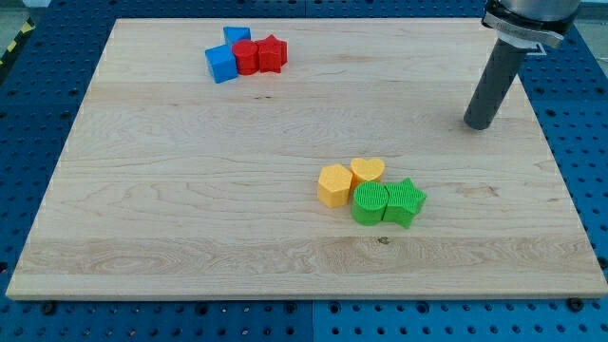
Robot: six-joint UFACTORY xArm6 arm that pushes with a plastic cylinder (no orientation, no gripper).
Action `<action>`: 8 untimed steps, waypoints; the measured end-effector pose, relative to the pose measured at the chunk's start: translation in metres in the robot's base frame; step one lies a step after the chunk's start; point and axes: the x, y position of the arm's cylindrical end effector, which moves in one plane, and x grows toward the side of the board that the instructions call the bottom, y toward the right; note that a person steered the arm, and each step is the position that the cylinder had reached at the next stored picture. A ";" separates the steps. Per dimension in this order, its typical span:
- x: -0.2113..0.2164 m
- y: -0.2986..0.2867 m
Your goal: Push the green blocks to the left
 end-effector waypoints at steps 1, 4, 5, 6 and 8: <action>0.000 0.000; 0.014 0.006; 0.054 0.016; 0.072 0.016; 0.124 -0.019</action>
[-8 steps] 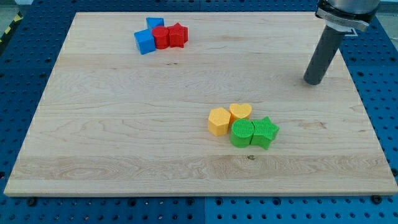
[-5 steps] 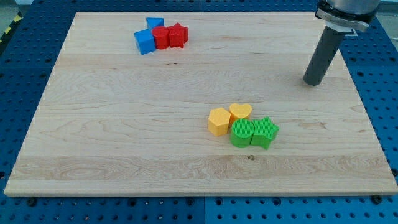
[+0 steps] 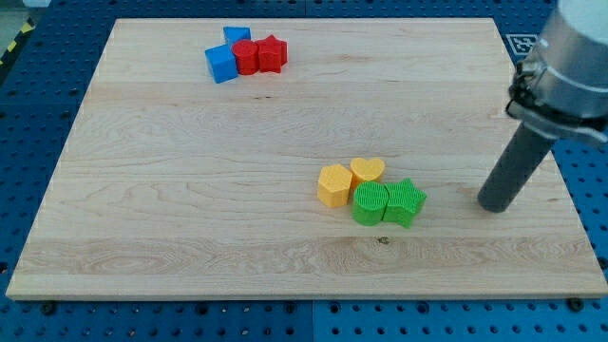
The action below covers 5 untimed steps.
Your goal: Push the green blocks to the left
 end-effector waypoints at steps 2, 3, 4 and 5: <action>0.000 -0.028; 0.003 -0.058; 0.003 -0.074; 0.003 -0.078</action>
